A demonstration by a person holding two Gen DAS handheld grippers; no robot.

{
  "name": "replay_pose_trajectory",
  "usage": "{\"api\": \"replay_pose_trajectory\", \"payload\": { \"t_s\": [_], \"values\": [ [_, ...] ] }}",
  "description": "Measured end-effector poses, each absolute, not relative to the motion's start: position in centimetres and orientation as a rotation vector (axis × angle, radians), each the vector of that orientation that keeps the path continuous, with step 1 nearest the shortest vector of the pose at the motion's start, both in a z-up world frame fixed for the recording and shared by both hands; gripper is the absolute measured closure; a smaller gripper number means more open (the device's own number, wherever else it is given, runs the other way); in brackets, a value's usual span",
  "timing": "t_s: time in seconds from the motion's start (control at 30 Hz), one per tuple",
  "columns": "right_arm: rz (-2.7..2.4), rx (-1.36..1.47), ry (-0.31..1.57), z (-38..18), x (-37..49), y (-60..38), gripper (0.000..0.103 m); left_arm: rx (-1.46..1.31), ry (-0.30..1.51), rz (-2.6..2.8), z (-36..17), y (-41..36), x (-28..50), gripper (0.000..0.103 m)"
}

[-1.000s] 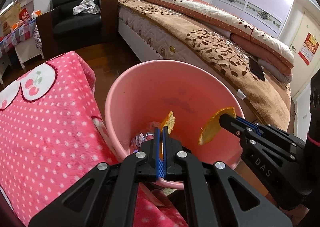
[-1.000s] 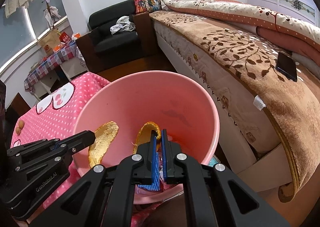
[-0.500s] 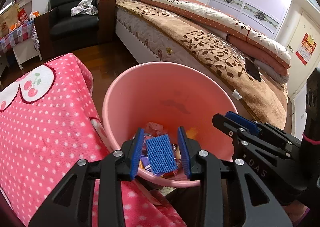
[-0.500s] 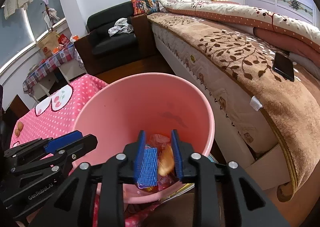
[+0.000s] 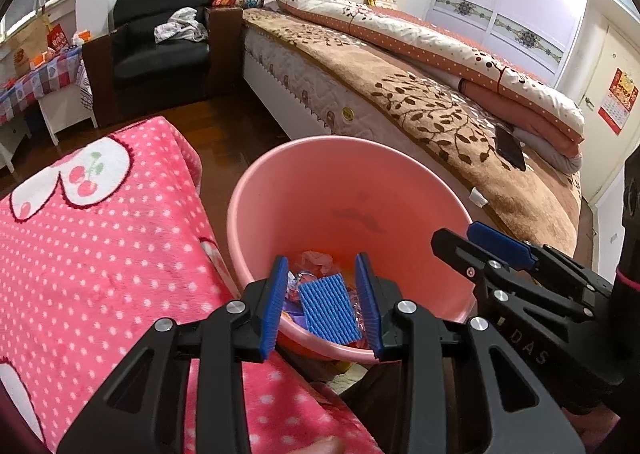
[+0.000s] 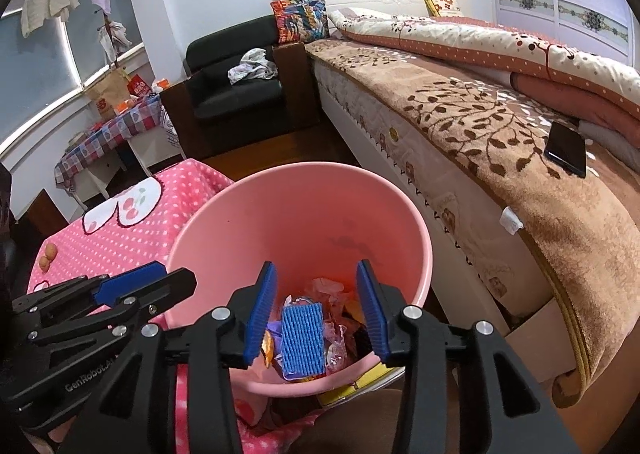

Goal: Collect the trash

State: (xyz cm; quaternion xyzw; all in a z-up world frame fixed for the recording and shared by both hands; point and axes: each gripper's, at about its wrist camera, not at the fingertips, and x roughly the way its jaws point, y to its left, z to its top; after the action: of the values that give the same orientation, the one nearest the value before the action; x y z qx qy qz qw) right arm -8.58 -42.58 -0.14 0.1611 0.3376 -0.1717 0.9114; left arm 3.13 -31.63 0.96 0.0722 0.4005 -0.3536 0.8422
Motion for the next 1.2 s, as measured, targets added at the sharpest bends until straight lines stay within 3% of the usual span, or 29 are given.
{"api": "replay_pose_trajectory", "payload": {
  "t_s": [0.17, 0.63, 1.2],
  "values": [
    [-0.346, 0.32, 0.684, 0.2, -9.2, -42.1, 0.059, 0.161, 0.826, -0.736, 1.4, -31.2, 2.8, 0.068],
    [-0.361, 0.267, 0.625, 1.7, -11.5, -40.3, 0.039, 0.165, 0.817, -0.699, 1.9, -29.9, 1.9, 0.068],
    [-0.383, 0.234, 0.627, 1.8, -12.8, -38.7, 0.037, 0.148, 0.821, -0.692, 2.0, -28.0, 0.5, 0.068]
  ]
}}
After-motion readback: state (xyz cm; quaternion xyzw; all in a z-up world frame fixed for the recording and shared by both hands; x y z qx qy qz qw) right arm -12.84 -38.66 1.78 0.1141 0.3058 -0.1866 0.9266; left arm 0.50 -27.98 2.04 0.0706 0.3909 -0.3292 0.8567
